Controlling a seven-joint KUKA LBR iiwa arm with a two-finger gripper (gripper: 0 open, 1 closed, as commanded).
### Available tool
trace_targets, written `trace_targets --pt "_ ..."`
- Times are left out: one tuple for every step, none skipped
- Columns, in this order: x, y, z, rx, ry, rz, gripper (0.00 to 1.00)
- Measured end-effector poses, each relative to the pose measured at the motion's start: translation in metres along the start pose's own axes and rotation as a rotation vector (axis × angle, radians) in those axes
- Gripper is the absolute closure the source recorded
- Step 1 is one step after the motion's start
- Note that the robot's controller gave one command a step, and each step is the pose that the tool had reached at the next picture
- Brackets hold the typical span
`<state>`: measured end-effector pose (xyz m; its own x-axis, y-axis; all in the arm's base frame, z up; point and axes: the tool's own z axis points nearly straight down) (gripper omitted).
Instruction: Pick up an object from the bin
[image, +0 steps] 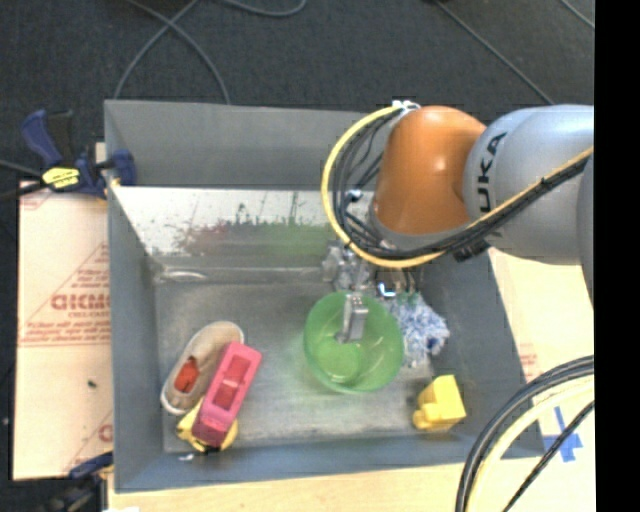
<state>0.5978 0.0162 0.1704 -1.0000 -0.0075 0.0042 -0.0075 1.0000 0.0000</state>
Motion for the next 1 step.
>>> trace_targets --pt "-0.0018 0.0001 -0.0045 0.000 -0.008 0.000 0.00"
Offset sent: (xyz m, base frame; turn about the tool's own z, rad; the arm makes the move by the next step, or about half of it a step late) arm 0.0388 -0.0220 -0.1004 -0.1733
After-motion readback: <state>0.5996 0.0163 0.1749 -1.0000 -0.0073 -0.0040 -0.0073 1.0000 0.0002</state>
